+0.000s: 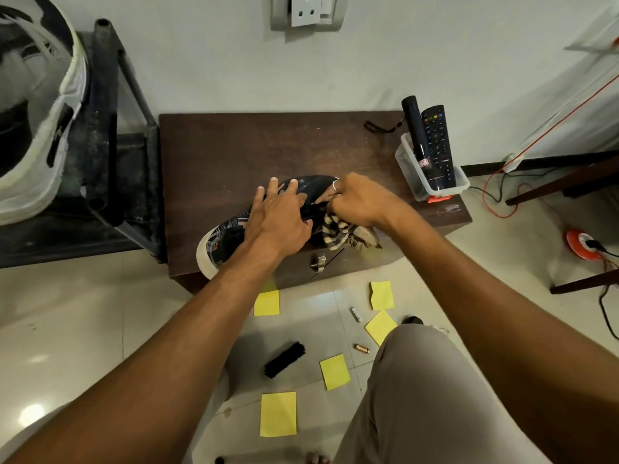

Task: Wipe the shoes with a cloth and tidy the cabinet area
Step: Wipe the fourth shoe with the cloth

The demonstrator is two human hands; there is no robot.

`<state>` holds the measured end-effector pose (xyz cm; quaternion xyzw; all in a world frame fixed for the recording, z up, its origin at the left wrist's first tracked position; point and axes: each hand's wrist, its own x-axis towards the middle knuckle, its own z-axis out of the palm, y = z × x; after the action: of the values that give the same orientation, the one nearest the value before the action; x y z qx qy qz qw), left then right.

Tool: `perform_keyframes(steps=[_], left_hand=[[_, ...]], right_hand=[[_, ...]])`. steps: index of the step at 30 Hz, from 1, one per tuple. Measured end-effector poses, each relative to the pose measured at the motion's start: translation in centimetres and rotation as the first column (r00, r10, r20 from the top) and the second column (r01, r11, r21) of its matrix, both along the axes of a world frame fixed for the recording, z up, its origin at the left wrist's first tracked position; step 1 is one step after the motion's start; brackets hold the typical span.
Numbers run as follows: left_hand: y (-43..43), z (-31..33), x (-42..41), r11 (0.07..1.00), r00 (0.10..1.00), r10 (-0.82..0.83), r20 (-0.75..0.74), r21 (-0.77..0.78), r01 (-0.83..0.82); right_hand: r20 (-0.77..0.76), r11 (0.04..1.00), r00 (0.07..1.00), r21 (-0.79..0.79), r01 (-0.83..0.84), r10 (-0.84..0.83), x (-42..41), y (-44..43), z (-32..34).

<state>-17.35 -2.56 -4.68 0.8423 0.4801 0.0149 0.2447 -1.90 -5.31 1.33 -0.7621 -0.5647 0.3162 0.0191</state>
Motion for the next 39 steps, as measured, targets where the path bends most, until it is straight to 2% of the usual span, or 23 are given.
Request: perform_keyframes(steps=[2,3,5,6,8,9,11,13,16,18,20,22,24,25,27,29,35,39], left_hand=[[0.2,0.0,-0.1,1.000,1.000,-0.013,-0.013,0.007,0.013],[0.3,0.0,-0.2,1.000,1.000,-0.018,-0.018,0.006,0.018],[0.3,0.0,-0.1,1.000,0.999,-0.026,-0.031,0.013,0.026],[0.3,-0.1,0.0,0.999,0.999,-0.027,-0.038,0.022,0.028],[0.1,-0.1,0.2,0.998,0.998,-0.039,-0.053,0.050,0.041],[0.1,0.0,0.2,0.996,0.996,-0.045,-0.070,0.074,0.050],[-0.1,0.4,0.1,0.989,0.990,-0.055,-0.128,0.128,0.071],[-0.2,1.2,0.0,0.981,0.982,-0.052,-0.184,0.176,0.085],[-0.2,2.4,-0.2,0.973,0.970,-0.009,-0.245,0.222,0.065],[-0.1,2.9,-0.6,0.975,0.968,0.019,-0.250,0.219,0.038],[0.5,3.2,-1.3,0.991,0.982,0.043,-0.183,0.135,-0.018],[1.3,3.5,-2.1,0.999,0.996,0.038,-0.084,-0.036,-0.041],[2.0,3.4,-2.6,0.985,0.999,0.017,-0.038,-0.171,-0.023],[2.1,3.1,-2.7,0.983,0.999,0.006,-0.050,-0.185,-0.015],[1.9,2.1,-2.6,0.993,0.992,-0.017,-0.122,-0.115,0.003],[1.5,1.2,-2.2,1.000,0.983,-0.011,-0.186,0.009,0.013],[1.1,0.9,-1.7,0.997,0.975,0.011,-0.223,0.079,0.007],[1.0,0.9,-1.8,0.995,0.976,0.017,-0.218,0.099,0.004]], right_hand=[[-0.067,0.999,0.997,0.025,0.031,-0.029,1.0,0.3,1.0],[-0.056,0.990,0.996,0.123,0.069,-0.062,1.0,0.2,0.7],[0.051,0.936,0.988,0.330,0.120,-0.144,0.4,-0.4,-1.0],[0.143,0.928,0.980,0.365,0.076,-0.137,-0.4,-1.0,-2.2],[0.312,0.952,0.950,0.294,-0.080,-0.017,-2.1,-2.5,-4.1],[0.322,0.962,0.947,0.255,-0.099,0.012,-2.5,-2.9,-4.2],[0.210,0.985,0.978,0.169,-0.042,0.006,-1.7,-2.6,-2.9],[0.021,0.999,0.999,0.016,-0.031,0.031,0.0,-2.4,-0.6],[-0.266,0.988,0.964,-0.147,-0.043,0.003,1.9,-3.0,2.4],[-0.416,0.998,0.908,-0.047,0.037,-0.053,2.7,-3.3,2.9],[-0.453,0.967,0.887,0.177,0.185,-0.086,3.5,-3.2,2.3],[-0.373,0.899,0.926,0.381,0.215,-0.063,3.6,-2.7,1.1],[-0.239,0.881,0.970,0.466,0.083,0.035,3.1,-2.0,-0.9],[-0.133,0.881,0.986,0.472,-0.028,0.103,2.5,-1.7,-1.9],[0.117,0.875,0.968,0.414,-0.252,0.223,1.1,-1.1,-3.5],[0.231,0.879,0.936,0.339,-0.335,0.267,0.2,-0.8,-4.3],[0.418,0.864,0.809,0.101,-0.492,0.412,1.0,-1.8,-4.2],[0.375,0.850,0.770,-0.114,-0.514,0.516,1.0,-3.0,-1.7]])
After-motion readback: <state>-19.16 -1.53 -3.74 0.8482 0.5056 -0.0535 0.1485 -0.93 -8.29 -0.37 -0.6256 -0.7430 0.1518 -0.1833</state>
